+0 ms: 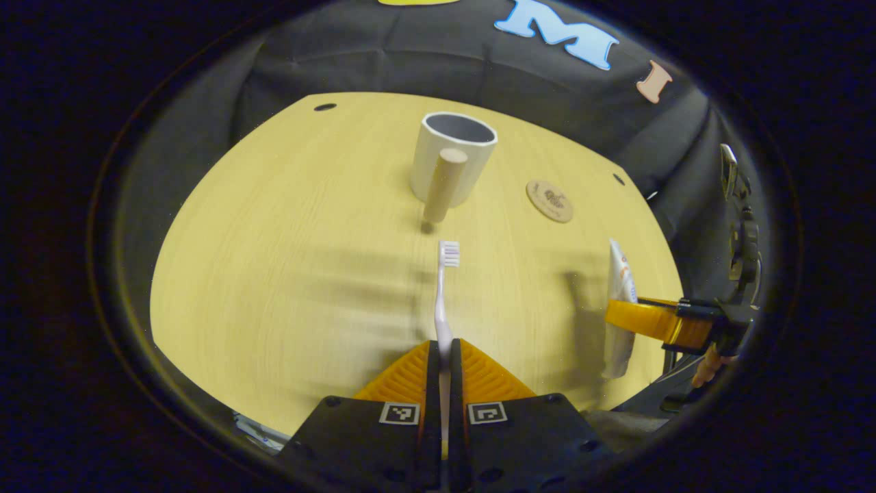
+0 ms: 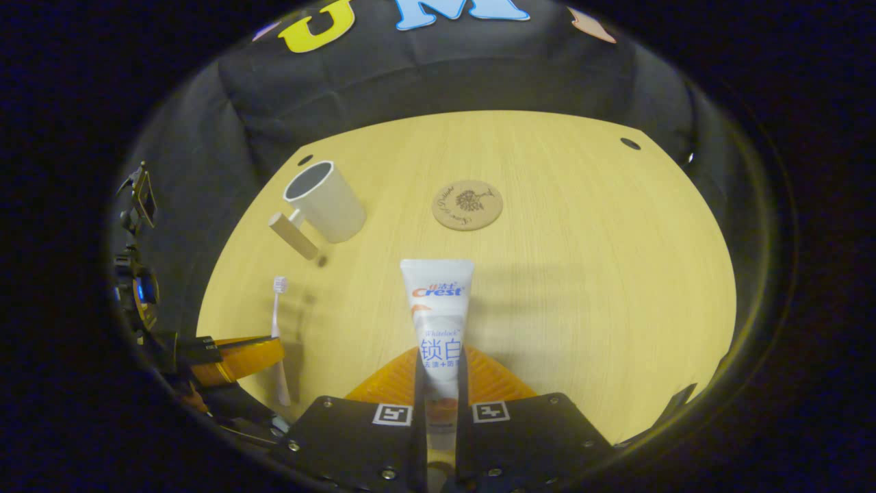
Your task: Put the toothbrush and toothpaste on the desktop into the cup, then pick up the cup and place it on the coaster on the desktop.
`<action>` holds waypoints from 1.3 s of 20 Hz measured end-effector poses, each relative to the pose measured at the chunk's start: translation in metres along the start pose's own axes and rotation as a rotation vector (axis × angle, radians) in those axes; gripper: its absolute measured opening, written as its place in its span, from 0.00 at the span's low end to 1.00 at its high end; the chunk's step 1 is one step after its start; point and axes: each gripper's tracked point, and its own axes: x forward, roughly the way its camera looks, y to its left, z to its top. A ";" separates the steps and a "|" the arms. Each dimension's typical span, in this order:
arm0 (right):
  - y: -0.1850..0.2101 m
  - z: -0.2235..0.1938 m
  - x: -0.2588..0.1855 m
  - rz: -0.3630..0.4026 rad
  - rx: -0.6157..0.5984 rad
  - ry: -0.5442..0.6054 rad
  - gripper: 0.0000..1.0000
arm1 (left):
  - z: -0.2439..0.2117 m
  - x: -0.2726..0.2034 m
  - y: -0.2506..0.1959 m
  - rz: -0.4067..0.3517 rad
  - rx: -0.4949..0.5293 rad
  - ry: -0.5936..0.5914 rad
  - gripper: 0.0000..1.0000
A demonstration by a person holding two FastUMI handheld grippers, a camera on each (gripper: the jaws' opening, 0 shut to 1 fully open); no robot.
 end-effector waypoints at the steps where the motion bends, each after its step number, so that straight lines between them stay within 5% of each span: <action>1: 0.004 0.004 -0.003 0.008 -0.008 -0.020 0.17 | 0.008 -0.006 -0.003 -0.009 -0.002 -0.039 0.12; 11: 0.037 0.057 -0.042 0.082 -0.059 -0.249 0.17 | 0.081 -0.059 0.013 -0.074 -0.031 -0.418 0.11; 12: 0.042 0.063 -0.041 0.083 -0.065 -0.270 0.17 | 0.089 -0.062 0.019 -0.079 -0.034 -0.447 0.17; 13: 0.045 0.068 -0.043 0.084 -0.071 -0.289 0.17 | 0.097 -0.065 0.025 -0.078 -0.033 -0.469 0.11; 14: 0.046 0.074 -0.045 0.082 -0.076 -0.305 0.17 | 0.107 -0.067 0.030 -0.081 -0.028 -0.494 0.17; 15: 0.048 0.080 -0.048 0.081 -0.079 -0.320 0.17 | 0.115 -0.070 0.033 -0.082 -0.018 -0.517 0.05; 16: 0.050 0.085 -0.049 0.080 -0.079 -0.334 0.17 | 0.122 -0.073 0.037 -0.084 -0.007 -0.539 0.05; 26: 0.061 0.124 -0.051 0.045 -0.060 -0.404 0.17 | 0.195 -0.086 0.040 -0.186 0.068 -0.778 0.17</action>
